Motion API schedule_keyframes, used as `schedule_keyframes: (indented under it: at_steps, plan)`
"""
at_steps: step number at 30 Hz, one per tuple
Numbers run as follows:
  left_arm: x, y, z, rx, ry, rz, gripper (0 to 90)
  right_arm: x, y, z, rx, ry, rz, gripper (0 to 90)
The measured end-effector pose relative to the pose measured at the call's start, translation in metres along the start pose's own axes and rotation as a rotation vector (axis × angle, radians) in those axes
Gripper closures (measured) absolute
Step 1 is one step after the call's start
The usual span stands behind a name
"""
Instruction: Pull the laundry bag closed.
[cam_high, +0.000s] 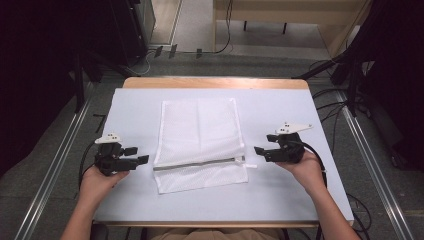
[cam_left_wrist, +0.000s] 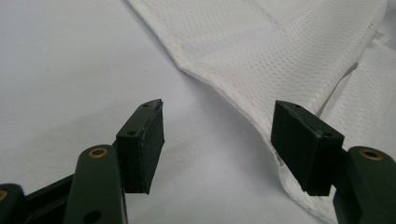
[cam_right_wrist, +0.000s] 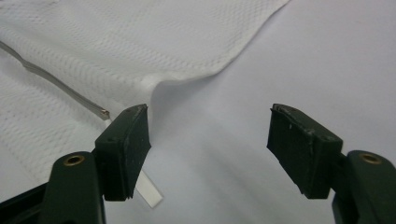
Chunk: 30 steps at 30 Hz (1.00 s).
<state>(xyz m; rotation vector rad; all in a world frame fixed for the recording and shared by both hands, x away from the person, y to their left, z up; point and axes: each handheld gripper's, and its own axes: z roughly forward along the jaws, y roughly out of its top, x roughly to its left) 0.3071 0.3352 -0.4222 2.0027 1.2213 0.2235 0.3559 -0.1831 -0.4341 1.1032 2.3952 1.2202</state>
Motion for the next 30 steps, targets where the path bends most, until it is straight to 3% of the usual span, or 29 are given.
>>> schedule_keyframes:
  at_steps: [12,28,30]
  plan:
    - [0.008,-0.002,-0.003,-0.010,0.040,-0.039,35.1,-0.018,-0.009,-0.002,0.001,-0.049,0.033,29.2]
    - [0.010,-0.004,-0.001,0.013,0.050,-0.035,33.0,-0.023,-0.014,0.003,0.026,-0.072,0.028,26.4]
    - [0.010,-0.004,0.000,0.011,0.052,-0.032,32.3,-0.023,-0.014,0.004,0.033,-0.071,0.049,24.9]
